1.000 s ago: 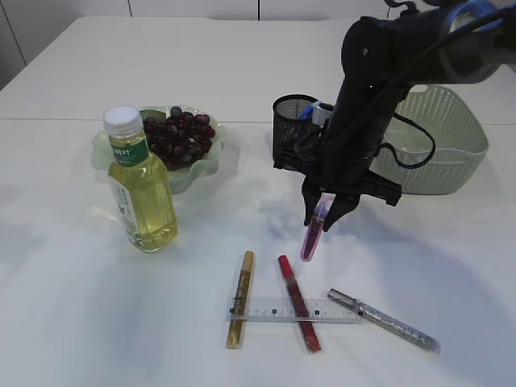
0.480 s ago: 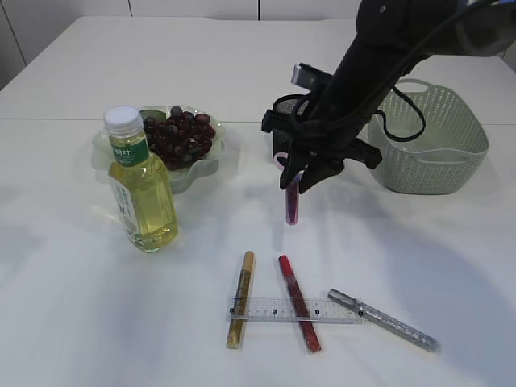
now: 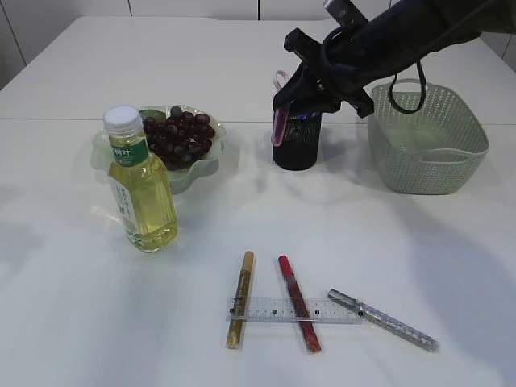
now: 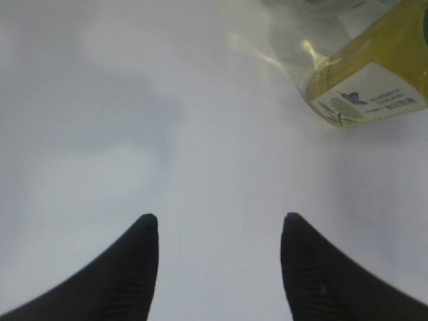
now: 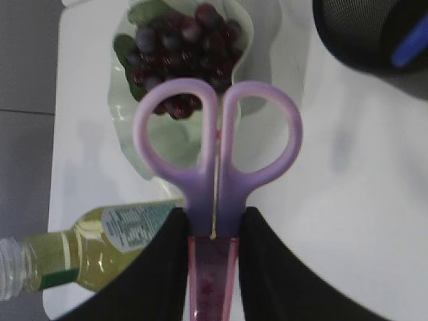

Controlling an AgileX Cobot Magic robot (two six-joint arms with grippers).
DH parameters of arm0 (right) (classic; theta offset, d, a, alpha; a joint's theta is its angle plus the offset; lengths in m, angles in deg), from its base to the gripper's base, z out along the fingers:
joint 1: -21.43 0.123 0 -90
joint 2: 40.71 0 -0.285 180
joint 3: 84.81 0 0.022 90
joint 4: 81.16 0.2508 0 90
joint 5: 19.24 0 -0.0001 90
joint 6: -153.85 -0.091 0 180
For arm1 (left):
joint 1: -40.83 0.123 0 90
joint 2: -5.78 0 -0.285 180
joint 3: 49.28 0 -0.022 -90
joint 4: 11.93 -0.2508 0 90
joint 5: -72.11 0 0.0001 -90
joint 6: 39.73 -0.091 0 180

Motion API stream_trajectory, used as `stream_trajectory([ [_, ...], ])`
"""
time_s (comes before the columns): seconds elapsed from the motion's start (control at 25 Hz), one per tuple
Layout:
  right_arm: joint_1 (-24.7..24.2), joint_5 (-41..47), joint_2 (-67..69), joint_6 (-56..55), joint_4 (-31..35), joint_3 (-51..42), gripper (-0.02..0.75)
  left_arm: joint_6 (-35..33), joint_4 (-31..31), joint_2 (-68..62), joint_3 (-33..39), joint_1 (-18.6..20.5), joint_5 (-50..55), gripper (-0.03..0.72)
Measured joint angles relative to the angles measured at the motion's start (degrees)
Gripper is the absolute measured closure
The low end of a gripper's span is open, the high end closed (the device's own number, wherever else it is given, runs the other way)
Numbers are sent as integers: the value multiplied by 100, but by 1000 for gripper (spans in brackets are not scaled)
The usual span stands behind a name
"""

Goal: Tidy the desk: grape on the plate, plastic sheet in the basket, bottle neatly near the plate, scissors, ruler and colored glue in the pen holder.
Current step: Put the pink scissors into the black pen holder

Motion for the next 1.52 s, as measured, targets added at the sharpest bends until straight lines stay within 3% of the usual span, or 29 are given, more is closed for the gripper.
stream_trajectory([
  [0.44, -52, -1632, 76, 2486, 1962, 0, 547, 0, 0, 0, 0, 0, 0, 263],
  [0.64, -134, -2357, 176, 3854, 2350, 0, 547, 0, 0, 0, 0, 0, 78, 263],
  [1.0, -156, -2760, 477, 6785, 4169, 0, 547, 0, 0, 0, 0, 0, 121, 263],
  [1.28, -156, -2782, 743, 8110, 4484, 0, 547, 0, -22, 0, 0, 0, 135, 263],
  [1.52, -156, -2782, 812, 8372, 4532, 0, 540, 0, -66, 0, 0, 0, 135, 263],
])
